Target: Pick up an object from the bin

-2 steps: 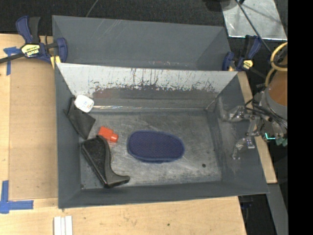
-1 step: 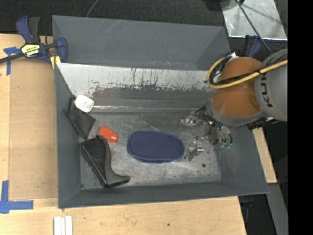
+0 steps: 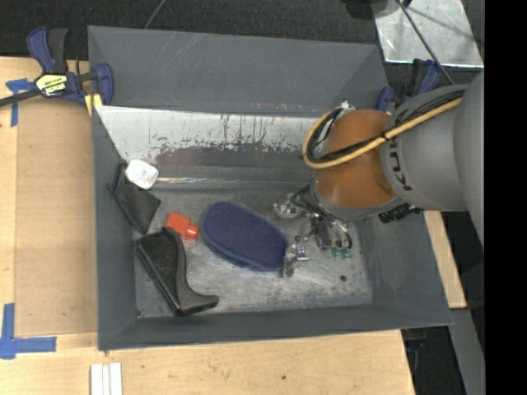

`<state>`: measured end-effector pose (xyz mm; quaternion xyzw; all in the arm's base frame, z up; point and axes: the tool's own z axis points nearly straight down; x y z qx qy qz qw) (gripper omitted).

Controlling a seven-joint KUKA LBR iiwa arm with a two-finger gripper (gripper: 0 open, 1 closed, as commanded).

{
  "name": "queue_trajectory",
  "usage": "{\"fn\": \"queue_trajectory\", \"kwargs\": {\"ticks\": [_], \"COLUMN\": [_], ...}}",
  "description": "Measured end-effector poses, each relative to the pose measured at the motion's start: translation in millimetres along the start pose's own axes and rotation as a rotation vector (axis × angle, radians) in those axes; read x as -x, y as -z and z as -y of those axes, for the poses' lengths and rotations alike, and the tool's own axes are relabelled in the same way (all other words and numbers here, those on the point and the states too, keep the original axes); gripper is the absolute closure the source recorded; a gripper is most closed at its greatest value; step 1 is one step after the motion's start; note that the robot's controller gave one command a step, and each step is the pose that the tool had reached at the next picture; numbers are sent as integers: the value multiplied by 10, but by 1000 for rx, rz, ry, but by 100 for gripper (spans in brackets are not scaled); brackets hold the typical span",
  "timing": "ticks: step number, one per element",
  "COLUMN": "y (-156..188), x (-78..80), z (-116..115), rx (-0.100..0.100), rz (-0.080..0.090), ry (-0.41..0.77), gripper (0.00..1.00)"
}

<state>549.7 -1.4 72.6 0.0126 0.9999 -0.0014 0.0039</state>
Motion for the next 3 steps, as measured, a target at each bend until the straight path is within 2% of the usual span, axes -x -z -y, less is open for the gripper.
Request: {"fn": "queue_trajectory", "kwargs": {"ticks": [1, 2, 3], "y": [28, 46, 1340], "x": [-30, -8, -62], "z": [-793, -765, -550], "rx": [5, 5, 3], "rz": [5, 10, 3], "ry": [-6, -10, 103], "gripper": [0, 100, 100]}}
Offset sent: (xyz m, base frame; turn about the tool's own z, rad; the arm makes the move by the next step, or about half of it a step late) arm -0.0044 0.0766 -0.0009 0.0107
